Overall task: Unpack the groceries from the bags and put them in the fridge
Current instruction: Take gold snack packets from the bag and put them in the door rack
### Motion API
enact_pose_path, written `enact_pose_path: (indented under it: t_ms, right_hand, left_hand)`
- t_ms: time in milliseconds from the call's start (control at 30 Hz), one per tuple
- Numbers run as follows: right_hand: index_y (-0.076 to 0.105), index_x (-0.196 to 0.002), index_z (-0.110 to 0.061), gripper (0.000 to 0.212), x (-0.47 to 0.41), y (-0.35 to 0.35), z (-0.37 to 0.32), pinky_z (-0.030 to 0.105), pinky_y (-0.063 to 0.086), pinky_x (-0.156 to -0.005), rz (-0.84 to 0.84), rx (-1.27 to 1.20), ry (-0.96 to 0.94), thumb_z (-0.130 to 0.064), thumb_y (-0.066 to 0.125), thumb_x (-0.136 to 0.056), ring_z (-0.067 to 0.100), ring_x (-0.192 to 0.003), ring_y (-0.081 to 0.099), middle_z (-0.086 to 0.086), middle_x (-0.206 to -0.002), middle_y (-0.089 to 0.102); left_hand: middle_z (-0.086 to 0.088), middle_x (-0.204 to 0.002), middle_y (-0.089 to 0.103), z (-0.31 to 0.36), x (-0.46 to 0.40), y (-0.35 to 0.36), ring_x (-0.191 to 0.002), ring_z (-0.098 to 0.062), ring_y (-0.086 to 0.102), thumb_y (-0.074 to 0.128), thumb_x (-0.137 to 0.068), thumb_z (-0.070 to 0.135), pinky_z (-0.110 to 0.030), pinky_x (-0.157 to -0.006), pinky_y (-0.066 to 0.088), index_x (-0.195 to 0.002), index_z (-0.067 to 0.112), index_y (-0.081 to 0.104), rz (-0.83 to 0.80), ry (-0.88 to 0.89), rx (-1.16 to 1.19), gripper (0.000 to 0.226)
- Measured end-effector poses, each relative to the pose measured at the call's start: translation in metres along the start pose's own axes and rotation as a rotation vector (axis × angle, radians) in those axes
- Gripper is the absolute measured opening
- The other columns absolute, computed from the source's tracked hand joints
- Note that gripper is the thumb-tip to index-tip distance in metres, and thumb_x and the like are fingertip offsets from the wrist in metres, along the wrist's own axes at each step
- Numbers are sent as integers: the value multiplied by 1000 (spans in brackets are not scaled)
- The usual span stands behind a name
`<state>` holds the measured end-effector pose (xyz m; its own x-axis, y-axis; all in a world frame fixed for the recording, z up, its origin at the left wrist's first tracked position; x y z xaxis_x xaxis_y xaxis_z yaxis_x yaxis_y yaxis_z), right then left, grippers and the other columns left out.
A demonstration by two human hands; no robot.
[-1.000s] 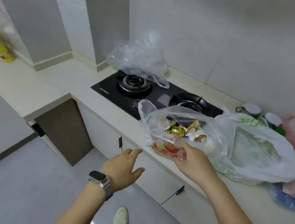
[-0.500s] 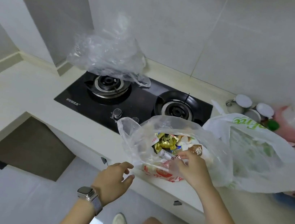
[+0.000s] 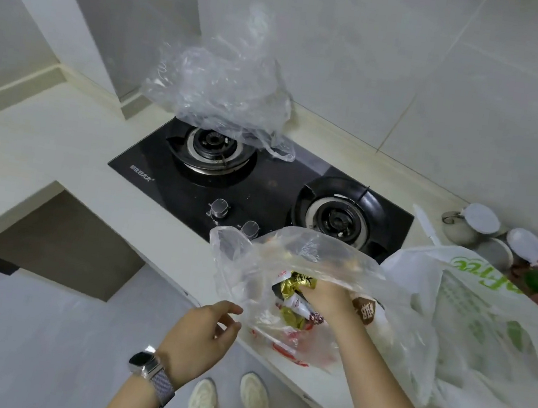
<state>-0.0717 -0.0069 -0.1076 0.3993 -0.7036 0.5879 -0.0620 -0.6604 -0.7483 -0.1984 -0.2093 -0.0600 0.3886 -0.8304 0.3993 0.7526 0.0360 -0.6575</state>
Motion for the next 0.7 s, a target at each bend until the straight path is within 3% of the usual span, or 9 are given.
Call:
enact_pose_path:
  t_ms: [100, 167, 233, 300, 367, 433, 500, 600, 700]
  right_hand:
    - [58, -117, -12, 46, -15, 11, -4, 29, 38, -81, -179, 141, 14, -48, 35, -100, 25, -113, 55, 9, -117, 62]
    - [53, -129, -15, 51, -21, 14, -3, 30, 37, -84, -181, 167, 22, -51, 32, -100, 25, -119, 52, 7, -126, 58]
    - [55, -123, -19, 49, -26, 20, -1, 30, 37, -80, -252, 82, 79, -54, 31, -99, 24, -112, 51, 7, -103, 59]
    - [58, -98, -21, 44, -29, 25, 1, 30, 34, -77, -277, 10, 145, -57, 34, -96, 22, -103, 48, 0, -72, 39]
    - [46, -75, -24, 39, -29, 23, 3, 28, 30, -77, -225, 7, 151, -57, 41, -94, 22, -100, 51, -1, -69, 41]
    - [48, -77, -24, 35, -27, 20, 4, 23, 30, -70, -198, -54, 149, -55, 51, -91, 22, -100, 53, 0, -79, 54]
    - [59, -86, -18, 32, -27, 21, 8, 21, 32, -67, -208, -205, 168, -50, 65, -85, 24, -106, 55, 1, -91, 59]
    - [56, -127, -3, 72, -22, 21, 17, 28, 39, -95, -242, -597, 226, -40, 82, -71, 26, -127, 48, 11, -133, 54]
    - [60, -126, -6, 82, -11, 20, 21, 37, 42, -105, -290, -1005, 158, -39, 86, -55, 23, -123, 54, 9, -131, 60]
  left_hand:
    - [15, -102, 65, -2, 1, -3, -85, 0, 61, 48, -95, 35, -17, -81, 48, -124, 31, 54, 29, -30, 7, 30]
    - [16, -101, 64, -4, 2, -5, -85, 0, 61, 48, -95, 36, -19, -82, 49, -123, 32, 54, 56, -49, 19, 29]
    - [16, -101, 64, -6, 4, -8, -86, -1, 61, 48, -95, 36, -21, -82, 50, -123, 32, 54, 78, -68, 32, 29]
    - [15, -101, 64, -9, 5, -9, -86, -2, 62, 48, -95, 35, -22, -83, 50, -123, 31, 54, 93, -82, 39, 29]
    - [15, -100, 65, -11, 6, -9, -86, -3, 62, 49, -95, 36, -24, -84, 50, -122, 31, 55, 109, -92, 45, 29]
    - [16, -99, 65, -12, 7, -11, -85, -3, 62, 49, -94, 35, -25, -84, 51, -121, 31, 56, 131, -98, 51, 28]
    - [15, -98, 65, -11, 9, -13, -84, -2, 62, 50, -94, 35, -24, -83, 50, -121, 31, 56, 150, -100, 64, 28]
    - [15, -98, 65, -8, 9, -15, -85, -3, 62, 50, -94, 34, -24, -83, 50, -121, 30, 56, 164, -96, 72, 28]
    - [16, -97, 64, -6, 8, -15, -84, -3, 62, 50, -94, 34, -23, -82, 50, -121, 30, 56, 157, -96, 74, 28]
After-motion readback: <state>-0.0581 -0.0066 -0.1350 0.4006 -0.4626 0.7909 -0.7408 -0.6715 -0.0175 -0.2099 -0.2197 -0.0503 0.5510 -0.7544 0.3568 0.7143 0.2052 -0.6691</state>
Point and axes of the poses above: each hand's wrist, its own x-axis away from the middle knuckle, its own y-axis out of the palm, z = x × y, the point moved 3 cm from there along -x, towards the middle knuckle
